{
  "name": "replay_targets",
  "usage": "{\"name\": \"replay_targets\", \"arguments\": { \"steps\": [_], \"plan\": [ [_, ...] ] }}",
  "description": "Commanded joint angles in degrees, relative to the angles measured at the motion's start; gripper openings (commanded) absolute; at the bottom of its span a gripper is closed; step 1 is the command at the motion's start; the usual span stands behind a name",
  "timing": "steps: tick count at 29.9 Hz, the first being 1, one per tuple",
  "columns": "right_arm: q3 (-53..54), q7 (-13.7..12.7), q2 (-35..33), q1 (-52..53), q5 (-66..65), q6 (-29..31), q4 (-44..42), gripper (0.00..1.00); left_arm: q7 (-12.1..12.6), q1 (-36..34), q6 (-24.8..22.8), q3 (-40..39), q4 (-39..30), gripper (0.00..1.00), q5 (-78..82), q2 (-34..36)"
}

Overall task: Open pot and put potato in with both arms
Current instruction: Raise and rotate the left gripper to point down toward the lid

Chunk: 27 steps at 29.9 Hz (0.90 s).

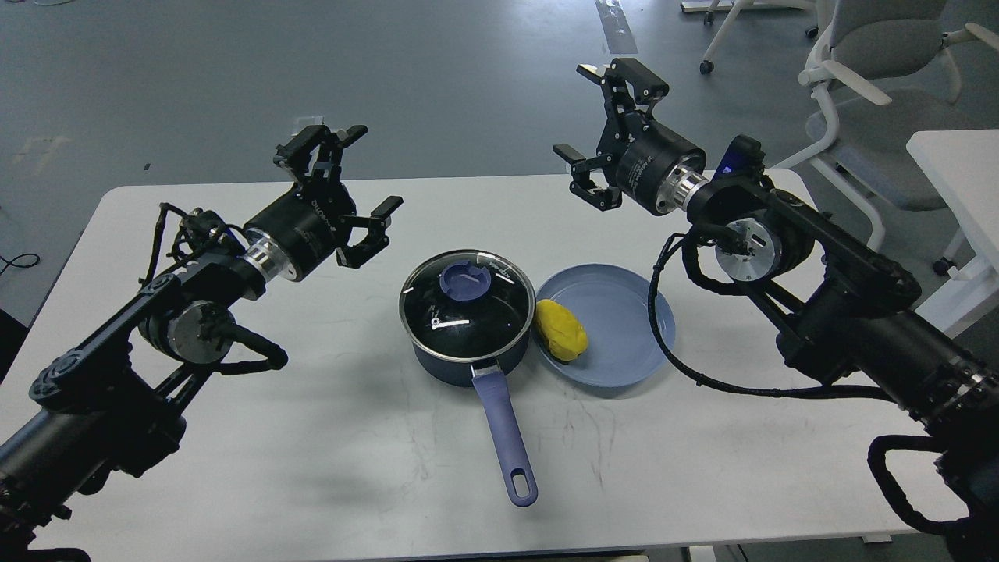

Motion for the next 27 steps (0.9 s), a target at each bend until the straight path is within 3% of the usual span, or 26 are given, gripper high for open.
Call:
{"name": "replay_targets", "arguments": {
  "steps": [1, 6, 10, 16, 22, 27],
  "plan": [
    [0.1, 0.0, 0.0, -0.2, 0.0, -0.1, 0.0, 1.0, 1.1, -1.3, 10.2, 2.0, -5.7, 0.98, 21.3, 0.7],
    [0.2, 0.0, 0.0, -0.2, 0.0, -0.3, 0.0, 1.0, 0.6, -4.2, 9.3, 7.5, -9.6, 0.98, 28.4, 5.8],
    [0.3, 0.1, -0.2, -0.2, 0.0, -0.7, 0.0, 1.0, 0.2, -12.4, 9.7, 14.6, -9.4, 0.98, 37.3, 10.9],
    [0.4, 0.1, -0.3, -0.8, 0.0, -0.8, 0.1, 1.0, 0.1, -12.9, 10.0, 15.8, -9.6, 0.98, 46.7, 12.4],
    [0.9, 0.1, -0.3, -0.8, 0.0, -0.9, 0.1, 1.0, -1.7, -12.9, 10.7, 17.3, -9.8, 0.98, 49.5, 12.6],
    [0.9, 0.1, -0.4, -0.8, 0.0, -0.9, 0.1, 1.0, -2.2, -12.3, 14.5, 19.4, -9.6, 0.98, 62.1, 12.3]
  ]
}}
